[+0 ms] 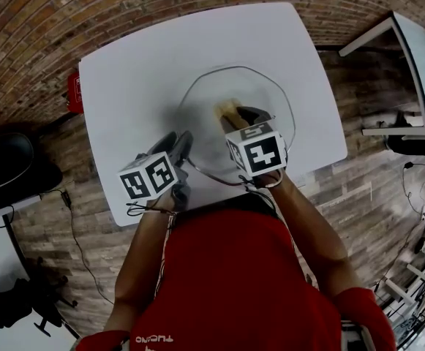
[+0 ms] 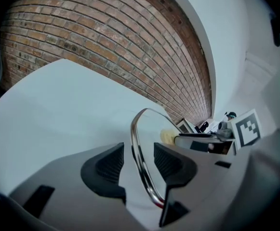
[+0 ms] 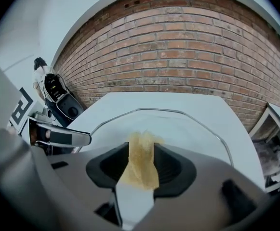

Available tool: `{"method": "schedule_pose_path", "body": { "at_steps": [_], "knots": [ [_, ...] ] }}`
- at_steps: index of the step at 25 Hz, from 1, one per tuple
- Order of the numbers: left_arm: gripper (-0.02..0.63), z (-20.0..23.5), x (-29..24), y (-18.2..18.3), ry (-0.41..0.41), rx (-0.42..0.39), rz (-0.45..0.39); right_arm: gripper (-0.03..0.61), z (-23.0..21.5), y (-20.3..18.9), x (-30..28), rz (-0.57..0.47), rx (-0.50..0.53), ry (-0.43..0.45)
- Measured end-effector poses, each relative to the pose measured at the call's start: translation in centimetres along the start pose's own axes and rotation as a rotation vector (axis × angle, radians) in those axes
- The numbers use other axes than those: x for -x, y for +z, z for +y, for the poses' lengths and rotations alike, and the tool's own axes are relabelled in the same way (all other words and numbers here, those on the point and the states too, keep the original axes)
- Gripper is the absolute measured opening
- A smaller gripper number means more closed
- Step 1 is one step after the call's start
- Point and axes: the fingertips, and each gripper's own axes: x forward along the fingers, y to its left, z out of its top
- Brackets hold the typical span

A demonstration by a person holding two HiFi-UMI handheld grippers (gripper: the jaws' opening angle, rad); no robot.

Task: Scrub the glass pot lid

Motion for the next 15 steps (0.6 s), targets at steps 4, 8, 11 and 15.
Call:
{"method": "schedule_pose_path", "body": {
  "at_steps": [4, 8, 11, 15],
  "knots": [
    [0.206, 0.2, 1.6, 0.9, 0.036, -0.070, -0.040, 0.162, -0.1, 0.8, 1.7, -0.054, -0.011, -0.001],
    [0.209, -0.4, 3.7, 3.5, 0.062, -0.158, -0.150, 0.164, -0.2, 2.2, 4.4, -0.159, -0.028, 0.022],
    [0.209, -2.5, 5.6, 6.1, 0.042, -0.256, -0.258, 0.164, 0.4, 4.2, 7.3, -0.310, -0.016, 0.060],
    [0.209, -6.6, 7.4, 8.6, -0.050, -0.379, -0.380, 0.164, 1.1, 6.9, 11.1, -0.505, 0.020, 0.089]
  ]
}}
